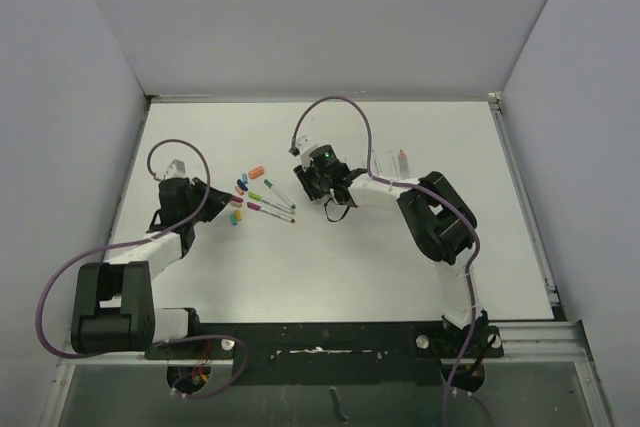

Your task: Open the pen caps

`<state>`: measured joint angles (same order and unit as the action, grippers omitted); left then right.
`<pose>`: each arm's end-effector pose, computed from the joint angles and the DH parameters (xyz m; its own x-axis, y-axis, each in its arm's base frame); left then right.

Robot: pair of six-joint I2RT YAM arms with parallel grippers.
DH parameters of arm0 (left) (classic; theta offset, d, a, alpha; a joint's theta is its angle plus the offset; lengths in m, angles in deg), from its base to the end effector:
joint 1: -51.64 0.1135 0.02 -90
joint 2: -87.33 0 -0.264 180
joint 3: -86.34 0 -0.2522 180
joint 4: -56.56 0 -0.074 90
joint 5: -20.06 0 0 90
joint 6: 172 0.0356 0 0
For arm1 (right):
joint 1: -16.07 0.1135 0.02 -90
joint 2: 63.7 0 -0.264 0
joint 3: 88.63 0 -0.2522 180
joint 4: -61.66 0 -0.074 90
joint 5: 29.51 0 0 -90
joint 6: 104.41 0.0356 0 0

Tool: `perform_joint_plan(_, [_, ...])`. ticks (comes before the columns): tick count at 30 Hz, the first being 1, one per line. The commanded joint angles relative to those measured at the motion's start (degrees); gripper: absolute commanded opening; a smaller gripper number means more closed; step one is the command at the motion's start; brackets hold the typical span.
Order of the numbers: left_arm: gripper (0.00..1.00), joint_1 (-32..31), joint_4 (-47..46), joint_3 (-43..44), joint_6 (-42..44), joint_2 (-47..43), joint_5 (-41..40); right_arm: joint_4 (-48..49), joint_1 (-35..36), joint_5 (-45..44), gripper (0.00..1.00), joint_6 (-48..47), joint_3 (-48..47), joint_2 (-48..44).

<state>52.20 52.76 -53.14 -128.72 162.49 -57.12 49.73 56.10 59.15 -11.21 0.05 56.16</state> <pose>0.2533 -0.0054 0.1696 -0.4832 -0.7146 -0.5058 -0.2491 0.6661 -0.7031 0.3500 0.2929 0.1508 -0.5313 -0.3734 -0.7604 -0.6007 0.7990 0.0273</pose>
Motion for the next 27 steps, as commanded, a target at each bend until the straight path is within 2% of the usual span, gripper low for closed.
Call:
perform_joint_plan(1, [0.0, 0.89, -1.48, -1.0, 1.19, -0.81, 0.41, 1.81, -0.72, -0.37, 0.32, -0.69, -2.03, -0.72])
perform_joint_plan(6, [0.0, 1.76, -2.24, -2.85, 1.28, -0.47, 0.43, 2.21, -0.65, -0.01, 0.44, -1.21, -1.64, -2.55])
perform_joint_plan(13, [0.0, 2.76, -4.07, -3.99, 1.54, 2.37, 0.71, 2.83, 0.34, 1.51, 0.46, -1.94, -1.77, -4.18])
perform_joint_plan(20, [0.13, 3.18, -6.03, -4.31, 1.57, 5.06, 1.5, 1.88, 2.33, 2.56, 0.47, -2.63, -5.0, -2.67])
perform_joint_plan(27, [0.21, 4.09, -6.26, -4.69, 1.71, 5.14, 2.27, 1.82, 4.28, 2.75, 0.47, -2.59, -7.34, -0.63])
